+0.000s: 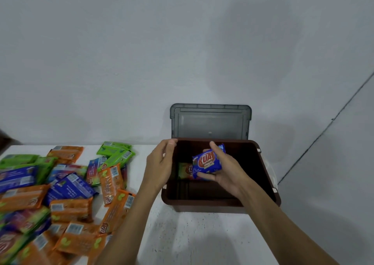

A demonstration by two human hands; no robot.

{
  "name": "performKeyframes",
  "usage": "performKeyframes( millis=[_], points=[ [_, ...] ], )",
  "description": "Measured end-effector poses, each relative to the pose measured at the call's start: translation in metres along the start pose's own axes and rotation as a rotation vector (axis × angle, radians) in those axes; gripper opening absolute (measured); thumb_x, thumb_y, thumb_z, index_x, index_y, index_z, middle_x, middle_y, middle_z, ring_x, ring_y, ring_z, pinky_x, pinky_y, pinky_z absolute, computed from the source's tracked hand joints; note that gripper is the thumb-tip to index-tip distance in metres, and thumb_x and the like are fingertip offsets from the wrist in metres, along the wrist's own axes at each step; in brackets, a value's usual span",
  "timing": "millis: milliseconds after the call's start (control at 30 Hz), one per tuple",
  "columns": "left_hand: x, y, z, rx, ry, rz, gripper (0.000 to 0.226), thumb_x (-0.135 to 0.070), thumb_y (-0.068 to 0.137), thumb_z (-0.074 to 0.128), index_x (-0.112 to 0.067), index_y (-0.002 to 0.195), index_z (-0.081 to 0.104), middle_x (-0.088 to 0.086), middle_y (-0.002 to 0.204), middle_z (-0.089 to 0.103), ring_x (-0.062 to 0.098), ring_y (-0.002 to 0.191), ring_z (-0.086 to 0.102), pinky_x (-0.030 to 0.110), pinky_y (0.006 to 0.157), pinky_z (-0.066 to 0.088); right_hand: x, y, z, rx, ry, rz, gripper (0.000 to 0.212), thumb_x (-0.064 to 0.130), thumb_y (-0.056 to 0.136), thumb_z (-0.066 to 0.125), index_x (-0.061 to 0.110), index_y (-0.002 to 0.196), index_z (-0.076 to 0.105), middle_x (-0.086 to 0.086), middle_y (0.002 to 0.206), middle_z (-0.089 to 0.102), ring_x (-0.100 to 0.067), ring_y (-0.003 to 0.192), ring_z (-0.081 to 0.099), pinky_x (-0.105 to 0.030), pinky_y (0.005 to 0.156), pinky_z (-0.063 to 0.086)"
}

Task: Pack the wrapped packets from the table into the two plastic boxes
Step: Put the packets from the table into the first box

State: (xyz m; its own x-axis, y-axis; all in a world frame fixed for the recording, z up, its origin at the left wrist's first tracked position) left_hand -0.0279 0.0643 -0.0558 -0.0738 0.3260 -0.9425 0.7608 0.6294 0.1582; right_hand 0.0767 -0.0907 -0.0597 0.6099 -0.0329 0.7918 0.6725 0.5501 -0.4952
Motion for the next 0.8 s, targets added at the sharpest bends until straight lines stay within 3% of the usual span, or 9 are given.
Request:
performKeyframes(
  millis=[67, 200, 500, 633, 733, 800],
  points=[
    [0.016, 0.002, -0.002, -0.049, 0.179, 0.043, 0.034, -0.038, 0.100, 0.040, -0.023, 0.119, 0.063, -0.010, 0.117, 0.063, 0.000, 0.108, 0.055, 0.010, 0.085, 0.039, -0.001, 0.001, -0.007, -0.103, -0.108, -0.056, 0.050, 0.041, 0.088, 0.067, 0.011, 0.126, 0.054, -0.014, 0.116, 0.065, -0.028, 0.099, 0.069, -0.038, 0.068, 0.062],
    [0.045, 0.004, 0.002, 0.046, 0.361, 0.044, 0.030, -0.028, 0.097, 0.052, -0.021, 0.126, 0.059, 0.001, 0.130, 0.054, 0.014, 0.122, 0.049, 0.017, 0.094, 0.032, -0.003, 0.004, -0.019, -0.260, -0.446, -0.124, 0.036, 0.037, 0.093, 0.062, 0.012, 0.118, 0.057, -0.007, 0.101, 0.068, -0.017, 0.086, 0.068, -0.025, 0.060, 0.055],
    [0.049, 0.004, 0.005, 0.050, 0.321, 0.016, 0.031, -0.020, 0.097, 0.052, -0.025, 0.128, 0.057, 0.001, 0.134, 0.051, 0.015, 0.124, 0.047, 0.019, 0.092, 0.033, -0.011, 0.017, -0.017, -0.014, -0.610, 0.145, 0.032, 0.012, 0.088, 0.070, 0.009, 0.117, 0.056, -0.009, 0.106, 0.067, -0.020, 0.093, 0.069, -0.032, 0.066, 0.061],
    [0.050, 0.003, 0.006, 0.047, 0.294, 0.011, 0.032, -0.020, 0.098, 0.050, -0.026, 0.129, 0.056, 0.001, 0.136, 0.050, 0.015, 0.125, 0.045, 0.020, 0.094, 0.034, -0.025, 0.032, -0.010, 0.022, -0.659, 0.243, 0.037, 0.003, 0.086, 0.071, 0.005, 0.121, 0.058, -0.012, 0.117, 0.067, -0.024, 0.105, 0.067, -0.043, 0.087, 0.058],
    [0.051, 0.003, 0.006, 0.047, 0.288, 0.005, 0.032, -0.020, 0.098, 0.050, -0.025, 0.129, 0.056, 0.001, 0.136, 0.049, 0.015, 0.126, 0.045, 0.021, 0.094, 0.034, -0.031, 0.039, -0.009, 0.051, -0.912, 0.195, 0.031, 0.005, 0.086, 0.071, 0.008, 0.115, 0.062, -0.008, 0.123, 0.063, -0.021, 0.112, 0.060, -0.042, 0.098, 0.052],
    [0.053, 0.004, 0.006, 0.041, 0.278, 0.003, 0.031, -0.020, 0.098, 0.050, -0.025, 0.129, 0.057, 0.001, 0.136, 0.049, 0.015, 0.126, 0.045, 0.021, 0.095, 0.034, -0.034, 0.041, -0.009, 0.049, -1.157, 0.121, 0.036, 0.015, 0.084, 0.076, 0.006, 0.116, 0.064, -0.006, 0.122, 0.062, -0.019, 0.109, 0.059, -0.034, 0.095, 0.052]
  ],
)
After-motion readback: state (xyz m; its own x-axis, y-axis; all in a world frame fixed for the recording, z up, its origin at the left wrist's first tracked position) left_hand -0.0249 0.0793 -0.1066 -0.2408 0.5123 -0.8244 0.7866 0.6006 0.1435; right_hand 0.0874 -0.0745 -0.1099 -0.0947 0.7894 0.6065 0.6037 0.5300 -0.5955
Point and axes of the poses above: each hand's wrist, its own y-axis towards the middle knuckle, its own z-axis out of the palm, x = y × z, the point moved 1 cm from there along y, towards the middle knuckle
